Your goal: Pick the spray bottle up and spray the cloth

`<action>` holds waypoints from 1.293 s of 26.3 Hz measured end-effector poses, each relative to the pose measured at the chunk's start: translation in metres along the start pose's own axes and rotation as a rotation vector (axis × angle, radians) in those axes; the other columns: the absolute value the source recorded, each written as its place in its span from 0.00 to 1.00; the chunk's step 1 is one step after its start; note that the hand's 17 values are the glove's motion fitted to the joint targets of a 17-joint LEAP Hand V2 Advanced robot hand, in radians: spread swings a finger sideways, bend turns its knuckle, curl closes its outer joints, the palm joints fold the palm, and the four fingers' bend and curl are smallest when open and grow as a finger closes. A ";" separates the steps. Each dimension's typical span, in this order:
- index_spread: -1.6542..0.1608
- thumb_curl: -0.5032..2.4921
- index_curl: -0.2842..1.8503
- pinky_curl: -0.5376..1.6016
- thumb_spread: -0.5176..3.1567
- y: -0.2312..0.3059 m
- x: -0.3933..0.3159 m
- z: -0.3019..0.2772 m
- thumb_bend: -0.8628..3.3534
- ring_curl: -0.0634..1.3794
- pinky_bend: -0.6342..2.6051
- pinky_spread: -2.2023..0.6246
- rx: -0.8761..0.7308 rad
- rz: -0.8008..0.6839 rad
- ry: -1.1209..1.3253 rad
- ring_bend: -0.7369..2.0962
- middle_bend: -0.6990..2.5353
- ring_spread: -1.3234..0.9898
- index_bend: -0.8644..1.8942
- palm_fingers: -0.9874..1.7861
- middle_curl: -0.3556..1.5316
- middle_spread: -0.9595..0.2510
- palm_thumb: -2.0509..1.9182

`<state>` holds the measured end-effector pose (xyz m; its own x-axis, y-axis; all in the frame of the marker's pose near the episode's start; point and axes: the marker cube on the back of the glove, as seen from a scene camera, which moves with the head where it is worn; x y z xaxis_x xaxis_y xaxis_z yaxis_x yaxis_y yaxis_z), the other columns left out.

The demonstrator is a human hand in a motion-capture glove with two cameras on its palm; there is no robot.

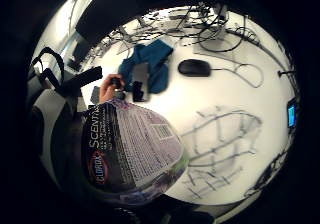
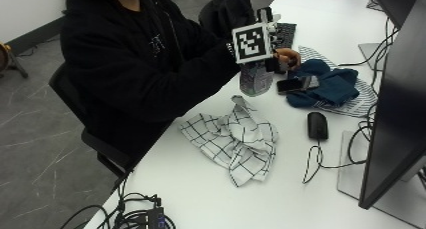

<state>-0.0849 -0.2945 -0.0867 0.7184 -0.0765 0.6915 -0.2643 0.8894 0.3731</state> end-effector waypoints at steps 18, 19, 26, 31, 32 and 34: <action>0.76 0.43 0.39 0.44 0.23 0.044 0.027 0.080 0.20 0.36 0.34 0.67 -0.084 -0.073 -0.231 0.51 0.37 0.48 0.40 0.86 0.46 0.61 0.75; 0.76 0.43 0.39 0.44 0.22 0.043 0.028 0.080 0.20 0.36 0.34 0.67 -0.077 -0.077 -0.229 0.51 0.37 0.48 0.40 0.86 0.46 0.61 0.75; 0.75 0.43 0.39 0.44 0.23 0.046 0.034 0.078 0.20 0.36 0.34 0.67 -0.055 -0.082 -0.215 0.51 0.38 0.48 0.40 0.86 0.46 0.60 0.75; 0.75 0.43 0.39 0.44 0.23 0.048 0.038 0.074 0.20 0.36 0.33 0.67 -0.027 -0.077 -0.196 0.51 0.38 0.47 0.40 0.86 0.46 0.60 0.75; 0.75 0.43 0.39 0.44 0.23 0.048 0.039 0.075 0.20 0.36 0.33 0.67 -0.025 -0.077 -0.194 0.51 0.38 0.47 0.40 0.86 0.46 0.60 0.75; 0.75 0.43 0.39 0.44 0.22 0.046 0.039 0.074 0.20 0.36 0.34 0.67 -0.017 -0.077 -0.191 0.51 0.38 0.47 0.40 0.86 0.46 0.60 0.74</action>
<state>-0.1163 -0.2896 0.0034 0.6002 -0.2270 0.7670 -0.2014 0.8851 0.4196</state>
